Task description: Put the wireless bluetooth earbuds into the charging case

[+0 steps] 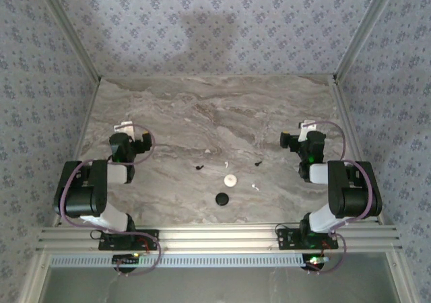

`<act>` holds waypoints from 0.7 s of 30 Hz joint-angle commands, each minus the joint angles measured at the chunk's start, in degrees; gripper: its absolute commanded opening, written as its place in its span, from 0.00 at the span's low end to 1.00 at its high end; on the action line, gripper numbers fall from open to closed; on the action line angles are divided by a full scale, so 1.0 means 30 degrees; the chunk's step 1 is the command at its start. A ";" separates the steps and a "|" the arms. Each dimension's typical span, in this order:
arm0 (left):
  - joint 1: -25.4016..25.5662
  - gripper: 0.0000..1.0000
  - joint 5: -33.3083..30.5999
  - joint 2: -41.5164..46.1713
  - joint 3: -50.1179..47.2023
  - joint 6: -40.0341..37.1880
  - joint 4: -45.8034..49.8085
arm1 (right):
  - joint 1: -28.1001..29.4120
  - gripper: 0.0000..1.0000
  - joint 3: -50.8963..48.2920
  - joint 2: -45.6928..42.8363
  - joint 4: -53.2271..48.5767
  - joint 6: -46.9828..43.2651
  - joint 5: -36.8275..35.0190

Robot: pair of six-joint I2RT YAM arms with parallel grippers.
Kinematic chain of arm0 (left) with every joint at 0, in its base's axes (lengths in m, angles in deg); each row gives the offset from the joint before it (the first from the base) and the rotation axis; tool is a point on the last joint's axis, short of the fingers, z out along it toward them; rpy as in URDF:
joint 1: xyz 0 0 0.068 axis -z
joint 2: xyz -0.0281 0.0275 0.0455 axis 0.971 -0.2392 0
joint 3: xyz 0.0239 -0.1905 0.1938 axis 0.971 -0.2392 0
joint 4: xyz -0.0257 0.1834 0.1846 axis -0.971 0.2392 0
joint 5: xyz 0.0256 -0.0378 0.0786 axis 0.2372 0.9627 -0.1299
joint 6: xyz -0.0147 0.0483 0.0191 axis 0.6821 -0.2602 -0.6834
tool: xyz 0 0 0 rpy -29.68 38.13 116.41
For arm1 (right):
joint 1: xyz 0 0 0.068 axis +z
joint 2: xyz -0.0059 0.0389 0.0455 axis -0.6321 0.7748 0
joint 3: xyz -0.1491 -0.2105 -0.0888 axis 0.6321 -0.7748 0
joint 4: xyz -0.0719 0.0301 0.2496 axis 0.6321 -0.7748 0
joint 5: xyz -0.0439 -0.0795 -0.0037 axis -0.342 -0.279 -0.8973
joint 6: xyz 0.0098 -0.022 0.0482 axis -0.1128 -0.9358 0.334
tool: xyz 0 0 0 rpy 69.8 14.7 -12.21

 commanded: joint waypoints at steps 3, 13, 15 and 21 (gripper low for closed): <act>-0.0035 1.00 -0.0108 0.0128 0.0336 -0.0227 -0.0101 | 0.0090 1.00 -0.0028 0.0066 0.0385 -0.0349 -0.0342; -0.0053 1.00 -0.0094 0.0111 0.0336 -0.0226 -0.0101 | 0.0050 1.00 -0.0005 0.0063 0.0362 -0.0320 -0.0252; -0.0050 0.99 -0.0065 0.0115 0.0336 -0.0207 -0.0072 | 0.0048 1.00 -0.0015 0.0072 0.0385 -0.0290 -0.0210; -0.0049 1.00 -0.0071 0.0126 0.0336 -0.0232 -0.0072 | -0.0023 1.00 -0.0048 0.0019 0.0396 -0.0261 -0.0094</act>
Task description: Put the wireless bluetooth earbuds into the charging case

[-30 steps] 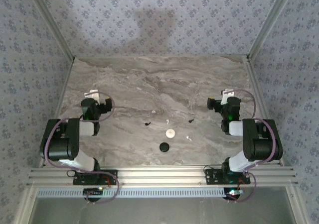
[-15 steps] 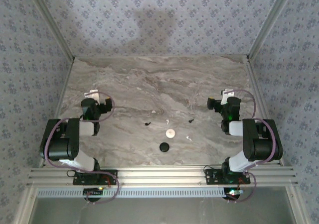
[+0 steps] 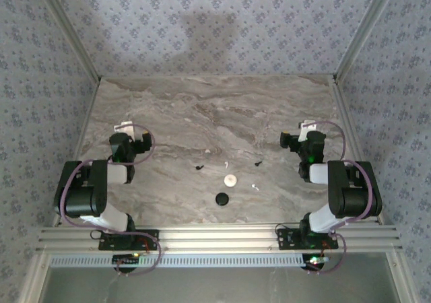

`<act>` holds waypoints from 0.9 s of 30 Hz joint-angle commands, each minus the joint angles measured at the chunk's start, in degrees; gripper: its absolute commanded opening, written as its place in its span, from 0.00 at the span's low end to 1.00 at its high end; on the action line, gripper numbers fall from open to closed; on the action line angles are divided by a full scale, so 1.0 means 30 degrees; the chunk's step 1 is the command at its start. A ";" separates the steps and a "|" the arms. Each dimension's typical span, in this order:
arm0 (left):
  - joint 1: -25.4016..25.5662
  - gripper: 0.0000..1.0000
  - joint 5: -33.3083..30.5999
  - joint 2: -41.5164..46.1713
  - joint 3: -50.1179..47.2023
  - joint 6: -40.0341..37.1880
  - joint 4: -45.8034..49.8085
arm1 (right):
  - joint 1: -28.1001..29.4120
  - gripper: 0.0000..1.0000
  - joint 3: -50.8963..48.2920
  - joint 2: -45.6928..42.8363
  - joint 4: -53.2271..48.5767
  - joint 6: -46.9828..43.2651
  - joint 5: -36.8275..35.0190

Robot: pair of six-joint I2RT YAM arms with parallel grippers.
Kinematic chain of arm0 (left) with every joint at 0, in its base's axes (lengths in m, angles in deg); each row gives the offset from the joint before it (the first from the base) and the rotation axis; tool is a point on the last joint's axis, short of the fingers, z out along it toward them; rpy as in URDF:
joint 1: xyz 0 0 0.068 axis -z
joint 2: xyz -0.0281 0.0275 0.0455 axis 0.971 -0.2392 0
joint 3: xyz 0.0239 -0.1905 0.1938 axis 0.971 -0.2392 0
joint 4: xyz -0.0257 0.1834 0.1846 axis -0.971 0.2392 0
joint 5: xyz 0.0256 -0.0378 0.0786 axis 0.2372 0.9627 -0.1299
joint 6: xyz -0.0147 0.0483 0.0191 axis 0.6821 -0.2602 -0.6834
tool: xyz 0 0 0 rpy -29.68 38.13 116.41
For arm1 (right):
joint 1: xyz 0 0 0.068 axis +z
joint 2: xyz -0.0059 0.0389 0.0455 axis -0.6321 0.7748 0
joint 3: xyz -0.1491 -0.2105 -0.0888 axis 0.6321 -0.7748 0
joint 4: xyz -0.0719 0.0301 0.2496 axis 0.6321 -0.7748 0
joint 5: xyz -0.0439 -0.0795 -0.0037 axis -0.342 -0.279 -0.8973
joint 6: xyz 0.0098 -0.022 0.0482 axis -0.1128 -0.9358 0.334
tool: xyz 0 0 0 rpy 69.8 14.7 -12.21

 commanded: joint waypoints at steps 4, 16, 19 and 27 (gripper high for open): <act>-0.0056 0.98 -0.0085 0.0107 0.0336 -0.0218 -0.0072 | -0.0005 1.00 0.0683 -0.0824 -0.1489 -0.0173 -0.0422; 0.1396 0.82 -0.1054 0.1572 0.5068 -0.1145 0.9317 | 0.0310 1.00 0.4005 -0.6349 -1.3298 0.1268 0.0654; 0.2662 0.81 -0.0913 0.1933 0.6424 -0.0928 1.2108 | 0.0854 1.00 0.5575 -0.7447 -1.7449 0.1869 0.1243; 0.5571 0.78 0.0641 0.2450 0.9615 0.1019 1.8693 | 0.3770 0.98 0.9049 -0.8780 -2.5836 0.4010 0.0603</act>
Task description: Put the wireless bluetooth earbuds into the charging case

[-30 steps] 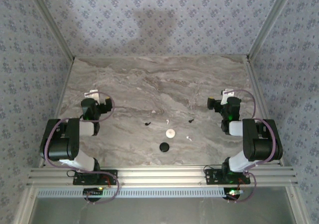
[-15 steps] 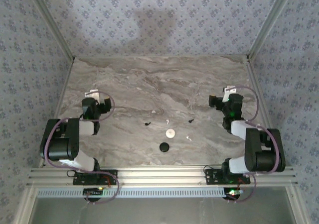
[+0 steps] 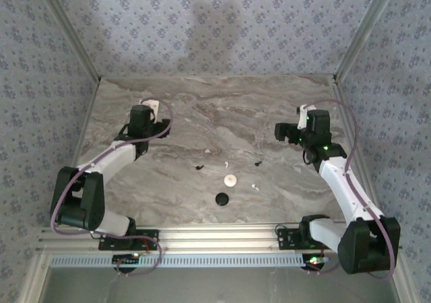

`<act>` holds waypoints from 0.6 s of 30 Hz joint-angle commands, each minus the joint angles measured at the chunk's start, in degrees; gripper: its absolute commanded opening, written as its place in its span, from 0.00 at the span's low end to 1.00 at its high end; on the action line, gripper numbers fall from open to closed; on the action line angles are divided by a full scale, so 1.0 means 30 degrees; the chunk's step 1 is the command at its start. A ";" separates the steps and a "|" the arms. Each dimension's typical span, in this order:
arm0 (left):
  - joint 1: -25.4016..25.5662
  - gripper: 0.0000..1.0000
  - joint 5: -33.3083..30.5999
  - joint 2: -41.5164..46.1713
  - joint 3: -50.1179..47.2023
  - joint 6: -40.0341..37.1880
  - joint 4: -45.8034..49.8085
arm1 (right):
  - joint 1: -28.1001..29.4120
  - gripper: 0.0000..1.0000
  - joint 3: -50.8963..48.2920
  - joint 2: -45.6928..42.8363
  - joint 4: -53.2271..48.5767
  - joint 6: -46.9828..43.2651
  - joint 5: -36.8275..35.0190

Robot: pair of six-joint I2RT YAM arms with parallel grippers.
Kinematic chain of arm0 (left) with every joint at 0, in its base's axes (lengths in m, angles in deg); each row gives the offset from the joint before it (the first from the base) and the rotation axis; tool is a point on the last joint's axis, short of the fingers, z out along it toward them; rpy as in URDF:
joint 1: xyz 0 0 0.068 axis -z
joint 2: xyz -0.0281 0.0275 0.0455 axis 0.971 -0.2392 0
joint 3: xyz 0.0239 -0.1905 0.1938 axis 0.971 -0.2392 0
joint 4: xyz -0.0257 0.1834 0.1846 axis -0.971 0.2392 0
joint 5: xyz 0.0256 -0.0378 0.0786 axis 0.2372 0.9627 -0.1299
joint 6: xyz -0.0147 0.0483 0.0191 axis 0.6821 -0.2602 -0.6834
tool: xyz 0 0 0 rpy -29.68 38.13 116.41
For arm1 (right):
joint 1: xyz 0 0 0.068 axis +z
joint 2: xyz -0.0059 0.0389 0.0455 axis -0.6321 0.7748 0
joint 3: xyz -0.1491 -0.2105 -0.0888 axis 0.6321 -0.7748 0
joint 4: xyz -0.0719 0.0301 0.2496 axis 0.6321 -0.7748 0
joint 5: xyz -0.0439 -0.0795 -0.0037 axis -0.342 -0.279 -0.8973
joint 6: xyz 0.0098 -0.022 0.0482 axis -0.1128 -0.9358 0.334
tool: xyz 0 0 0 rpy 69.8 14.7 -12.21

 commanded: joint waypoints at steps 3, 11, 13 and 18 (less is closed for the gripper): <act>0.0570 0.76 0.1904 0.0596 0.1879 0.1690 0.5493 | 0.2207 0.93 0.1603 -0.0574 -0.6301 0.2970 -0.0173; 0.0623 0.74 0.3583 0.1182 0.3366 0.2134 0.9352 | 0.7164 0.77 0.2788 0.1300 -0.7857 0.7303 -0.0181; 0.0623 0.73 0.3626 0.1231 0.3494 0.2233 1.0053 | 0.8394 0.76 0.3122 0.2285 -0.8201 0.8556 -0.0268; 0.0602 0.73 0.3714 0.1469 0.3153 0.2621 1.0423 | 1.1102 0.71 0.4453 0.5319 -0.9291 1.1303 -0.0960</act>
